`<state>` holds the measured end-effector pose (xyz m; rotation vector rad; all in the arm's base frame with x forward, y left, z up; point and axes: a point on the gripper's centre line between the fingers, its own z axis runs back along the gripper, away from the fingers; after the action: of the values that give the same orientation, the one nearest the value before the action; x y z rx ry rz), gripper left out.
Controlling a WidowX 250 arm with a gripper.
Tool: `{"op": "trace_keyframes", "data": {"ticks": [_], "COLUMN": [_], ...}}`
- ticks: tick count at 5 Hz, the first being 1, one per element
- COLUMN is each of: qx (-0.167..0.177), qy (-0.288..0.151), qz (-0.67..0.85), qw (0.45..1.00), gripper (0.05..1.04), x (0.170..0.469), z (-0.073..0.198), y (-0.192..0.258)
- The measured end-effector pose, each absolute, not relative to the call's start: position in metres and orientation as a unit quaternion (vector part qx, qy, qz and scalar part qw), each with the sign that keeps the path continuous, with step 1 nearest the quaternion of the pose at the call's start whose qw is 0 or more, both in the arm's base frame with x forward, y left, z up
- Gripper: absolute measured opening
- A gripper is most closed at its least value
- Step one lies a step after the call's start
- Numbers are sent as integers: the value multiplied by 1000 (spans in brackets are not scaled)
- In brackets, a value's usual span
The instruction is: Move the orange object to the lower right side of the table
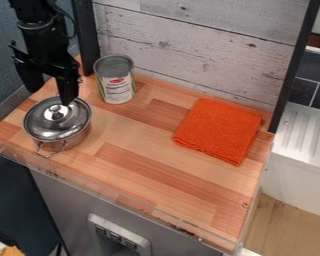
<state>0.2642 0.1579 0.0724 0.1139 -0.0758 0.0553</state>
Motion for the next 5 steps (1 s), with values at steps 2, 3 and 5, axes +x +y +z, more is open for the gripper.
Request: {"op": "trace_keyframes", "data": {"ticks": [2,3,5], "qx": [33,28,24], "qy": [-36,-44,-34], "qz": [-14,-46,-64], "qw": [999,998,997], "gripper": [1001,1001,1001], "x": [285,308,347], "z": [65,65,40], "y": [113,72,-2]}}
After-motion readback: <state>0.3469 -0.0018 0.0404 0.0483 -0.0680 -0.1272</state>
